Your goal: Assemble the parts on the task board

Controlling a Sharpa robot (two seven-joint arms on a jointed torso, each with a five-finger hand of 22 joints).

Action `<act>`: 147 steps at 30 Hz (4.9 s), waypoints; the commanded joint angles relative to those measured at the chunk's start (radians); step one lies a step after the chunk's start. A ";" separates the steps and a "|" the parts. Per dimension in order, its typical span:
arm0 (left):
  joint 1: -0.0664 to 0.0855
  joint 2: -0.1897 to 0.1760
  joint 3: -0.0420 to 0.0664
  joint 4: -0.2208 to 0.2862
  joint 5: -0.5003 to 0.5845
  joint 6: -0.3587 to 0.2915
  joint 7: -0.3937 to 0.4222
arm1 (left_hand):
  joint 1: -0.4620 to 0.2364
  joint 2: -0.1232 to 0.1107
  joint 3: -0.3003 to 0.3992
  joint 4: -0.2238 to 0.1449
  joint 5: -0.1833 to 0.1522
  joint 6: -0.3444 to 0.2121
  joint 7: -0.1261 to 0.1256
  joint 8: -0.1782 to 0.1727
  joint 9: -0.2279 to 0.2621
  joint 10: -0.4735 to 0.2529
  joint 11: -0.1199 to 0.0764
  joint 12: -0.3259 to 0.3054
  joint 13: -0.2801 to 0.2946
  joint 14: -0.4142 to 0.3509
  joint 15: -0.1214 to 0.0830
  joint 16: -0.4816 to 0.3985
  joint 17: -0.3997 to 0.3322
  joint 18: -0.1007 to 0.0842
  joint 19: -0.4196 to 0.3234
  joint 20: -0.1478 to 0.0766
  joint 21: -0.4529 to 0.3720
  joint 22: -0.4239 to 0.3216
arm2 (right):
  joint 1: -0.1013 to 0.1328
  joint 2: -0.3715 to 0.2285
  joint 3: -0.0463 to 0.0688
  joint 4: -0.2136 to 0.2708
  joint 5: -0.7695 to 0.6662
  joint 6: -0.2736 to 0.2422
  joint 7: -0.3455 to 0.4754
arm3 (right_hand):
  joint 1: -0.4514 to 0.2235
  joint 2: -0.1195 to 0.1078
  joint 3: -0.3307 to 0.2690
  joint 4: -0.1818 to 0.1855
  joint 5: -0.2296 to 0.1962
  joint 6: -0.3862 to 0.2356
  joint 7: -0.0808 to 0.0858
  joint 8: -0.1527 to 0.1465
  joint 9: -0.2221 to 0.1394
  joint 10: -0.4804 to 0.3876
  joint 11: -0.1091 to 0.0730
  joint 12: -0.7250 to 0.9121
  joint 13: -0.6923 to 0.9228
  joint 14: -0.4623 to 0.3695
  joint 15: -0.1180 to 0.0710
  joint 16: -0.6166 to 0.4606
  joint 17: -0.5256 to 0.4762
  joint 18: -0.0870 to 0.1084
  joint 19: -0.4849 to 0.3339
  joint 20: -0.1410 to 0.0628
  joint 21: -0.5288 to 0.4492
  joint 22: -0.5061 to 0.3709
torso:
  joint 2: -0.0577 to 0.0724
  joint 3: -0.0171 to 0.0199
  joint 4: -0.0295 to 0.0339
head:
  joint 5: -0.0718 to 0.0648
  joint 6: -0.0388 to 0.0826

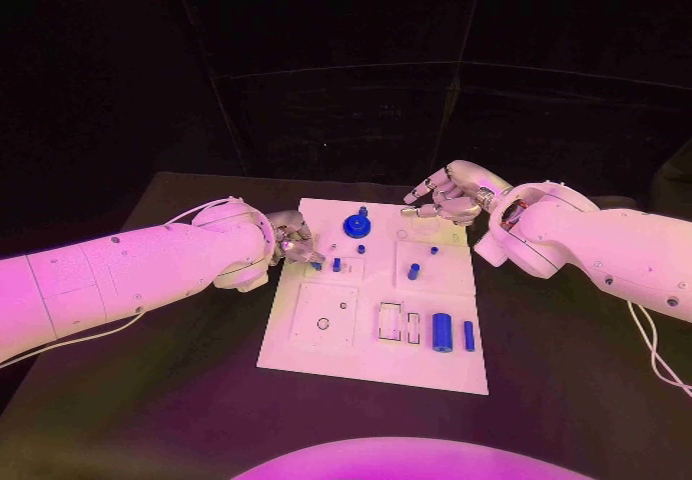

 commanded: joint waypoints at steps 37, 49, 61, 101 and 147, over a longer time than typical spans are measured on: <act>-0.006 0.010 0.001 -0.001 -0.055 0.054 -0.011 | 0.010 0.013 0.067 -0.065 0.000 0.004 -0.001 0.005 0.000 0.011 0.000 0.006 0.002 0.104 -0.008 0.003 0.263 0.004 0.007 0.000 0.005 0.002 | 0.002 0.002 0.000 -0.003 -0.001 0.004 0.008 | 0.002 0.005 -0.005 -0.002 0.004 0.001 -0.008 0.003 0.001 -0.005 0.000 -0.004 -0.001 0.058 0.000 -0.004 0.044 0.014 -0.010 0.000 -0.003 -0.001 | 0.000 0.0000 -0.0007 | 0.000 -0.003; -0.006 0.026 0.001 -0.024 -0.043 0.078 -0.017 | -0.072 -0.021 -0.009 -0.015 -0.002 0.023 -0.006 0.011 -0.005 0.021 -0.003 0.018 0.014 0.104 -0.009 0.003 0.263 0.002 0.010 0.001 0.009 0.010 | 0.002 0.005 0.000 -0.004 -0.001 0.005 0.007 | 0.001 0.007 -0.008 -0.001 0.005 0.001 -0.009 0.004 0.001 -0.005 0.000 -0.005 -0.002 0.058 -0.001 -0.004 0.044 0.014 -0.010 0.000 -0.004 -0.002 | 0.001 0.0008 -0.0018 | 0.000 -0.005; -0.006 0.035 0.001 -0.039 -0.037 0.079 -0.030 | -0.158 -0.018 -0.133 0.065 -0.001 0.043 -0.007 0.005 -0.020 0.029 -0.004 0.036 0.035 0.104 -0.011 0.003 0.263 0.000 0.014 -0.002 0.016 0.022 | 0.002 0.005 0.000 -0.004 -0.001 0.004 0.007 | 0.000 0.007 -0.009 0.000 0.005 0.001 -0.009 0.004 0.001 -0.006 0.000 -0.005 -0.003 0.058 -0.001 -0.005 0.043 0.014 -0.011 0.000 -0.004 -0.003 | 0.000 0.0008 -0.0006 | -0.002 -0.006; 0.005 0.011 0.003 -0.056 0.243 -0.182 0.333 | 0.052 0.026 -0.492 0.198 0.014 -0.194 0.120 -0.118 -0.149 -0.357 0.114 -0.273 -0.333 -0.113 0.085 -0.427 -0.323 0.112 -0.254 0.082 -0.607 -0.567 | 0.002 0.004 0.000 -0.009 -0.001 0.001 0.007 | -0.009 0.012 -0.016 0.007 0.007 0.000 -0.008 0.004 0.001 -0.006 0.000 -0.006 -0.004 0.058 -0.001 -0.005 0.044 0.014 -0.010 0.000 -0.005 -0.003 | 0.000 0.0012 -0.0004 | -0.014 0.000; -0.003 0.274 -0.014 -0.309 -0.323 -0.016 0.489 | 0.242 -0.039 -0.270 -0.081 0.004 0.077 0.104 -0.510 -0.320 -0.306 0.121 -0.638 -0.715 0.023 0.082 -0.201 -0.145 0.063 -0.028 0.077 -0.359 -0.333 | 0.002 0.020 0.000 -0.014 -0.001 -0.005 0.006 | 0.001 0.019 -0.025 0.003 0.039 -0.002 -0.009 0.006 0.000 -0.007 0.000 -0.005 -0.005 0.059 -0.001 -0.007 0.044 0.014 -0.009 -0.001 -0.006 -0.004 | 0.003 -0.0003 -0.0039 | -0.030 0.009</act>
